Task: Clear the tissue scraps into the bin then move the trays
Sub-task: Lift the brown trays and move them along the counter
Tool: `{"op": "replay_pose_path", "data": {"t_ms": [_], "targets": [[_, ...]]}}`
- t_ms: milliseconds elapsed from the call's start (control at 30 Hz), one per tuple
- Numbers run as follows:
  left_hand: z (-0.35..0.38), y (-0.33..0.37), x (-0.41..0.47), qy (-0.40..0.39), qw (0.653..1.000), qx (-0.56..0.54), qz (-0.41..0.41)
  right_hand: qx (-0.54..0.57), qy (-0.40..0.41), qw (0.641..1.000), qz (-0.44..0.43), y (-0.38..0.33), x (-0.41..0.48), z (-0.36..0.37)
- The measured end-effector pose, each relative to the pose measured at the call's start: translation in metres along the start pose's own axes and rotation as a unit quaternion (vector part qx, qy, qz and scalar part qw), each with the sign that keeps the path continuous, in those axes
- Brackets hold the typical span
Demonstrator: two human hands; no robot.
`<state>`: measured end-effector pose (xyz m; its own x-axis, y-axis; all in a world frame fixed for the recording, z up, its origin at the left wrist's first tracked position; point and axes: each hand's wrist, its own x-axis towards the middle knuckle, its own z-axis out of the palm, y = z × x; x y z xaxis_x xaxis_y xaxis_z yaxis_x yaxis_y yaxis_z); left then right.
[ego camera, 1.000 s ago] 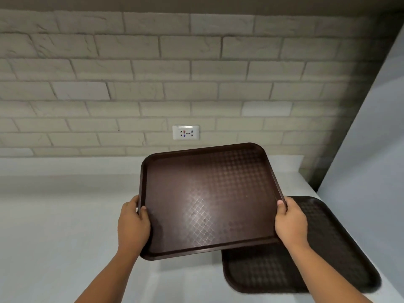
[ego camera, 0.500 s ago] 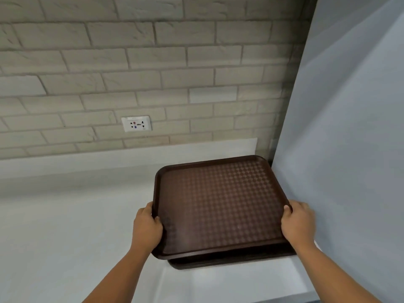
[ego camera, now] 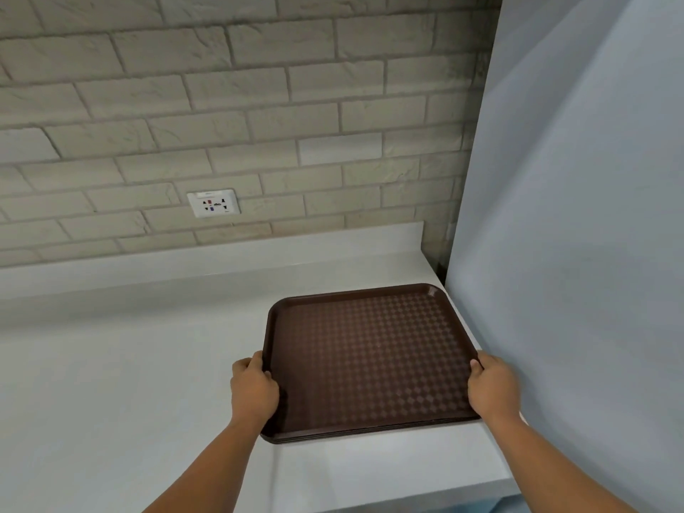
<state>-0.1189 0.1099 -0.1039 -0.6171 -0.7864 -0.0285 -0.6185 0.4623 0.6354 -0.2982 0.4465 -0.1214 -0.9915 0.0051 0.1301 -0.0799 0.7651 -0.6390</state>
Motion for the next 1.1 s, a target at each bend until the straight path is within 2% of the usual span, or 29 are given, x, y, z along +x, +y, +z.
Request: {"op": "replay_pose_path", "data": {"t_ms": [200, 333, 467, 667, 1100], "targets": [[0.003, -0.008, -0.001, -0.012, 1.0, 0.01, 0.017, 0.019, -0.023, 0.999, 0.02, -0.004, -0.006, -0.004], [0.007, -0.014, -0.003, -0.025, 0.999, -0.029, -0.015, 0.073, -0.02, 0.997, 0.034, -0.006, -0.016, -0.008], [0.011, -0.012, 0.002, -0.006, 0.997, -0.066, -0.046, 0.092, -0.022, 0.994, 0.056, -0.014, -0.012, -0.013], [0.014, -0.003, 0.015, 0.019, 0.994, -0.094, -0.047, 0.115, -0.025, 0.99, 0.081, -0.027, 0.014, -0.01], [0.02, 0.03, 0.106, 0.011, 0.993, -0.111, -0.049, 0.127, -0.023, 0.988, 0.086, -0.061, 0.096, 0.034]]}}
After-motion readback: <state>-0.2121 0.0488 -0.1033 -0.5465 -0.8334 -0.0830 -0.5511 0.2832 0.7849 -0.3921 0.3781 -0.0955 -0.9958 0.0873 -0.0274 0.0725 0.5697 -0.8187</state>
